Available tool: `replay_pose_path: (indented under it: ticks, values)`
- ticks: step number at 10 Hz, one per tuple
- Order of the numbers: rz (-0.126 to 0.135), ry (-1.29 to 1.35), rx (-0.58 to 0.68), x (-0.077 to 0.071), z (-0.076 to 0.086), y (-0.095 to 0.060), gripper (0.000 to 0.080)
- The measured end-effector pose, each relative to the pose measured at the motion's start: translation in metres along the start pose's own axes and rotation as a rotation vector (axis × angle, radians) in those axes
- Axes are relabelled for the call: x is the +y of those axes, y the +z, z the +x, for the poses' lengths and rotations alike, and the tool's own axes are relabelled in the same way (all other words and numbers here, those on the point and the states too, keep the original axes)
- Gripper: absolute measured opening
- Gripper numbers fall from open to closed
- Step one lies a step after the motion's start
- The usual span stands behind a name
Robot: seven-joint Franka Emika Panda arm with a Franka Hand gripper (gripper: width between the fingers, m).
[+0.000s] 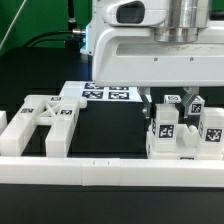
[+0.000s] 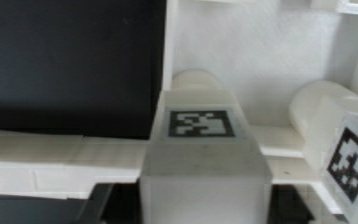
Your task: Assemble chair
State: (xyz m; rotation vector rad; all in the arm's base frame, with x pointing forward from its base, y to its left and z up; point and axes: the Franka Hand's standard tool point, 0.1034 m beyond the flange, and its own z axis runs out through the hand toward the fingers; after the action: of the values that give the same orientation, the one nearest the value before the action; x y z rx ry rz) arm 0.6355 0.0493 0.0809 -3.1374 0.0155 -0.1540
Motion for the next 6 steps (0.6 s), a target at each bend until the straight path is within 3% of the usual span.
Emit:
replay_pose_path:
  ticks: [6]
  values:
    - [0.01,0.586,-0.005,-0.0005,-0.0011,0.001,0.0289]
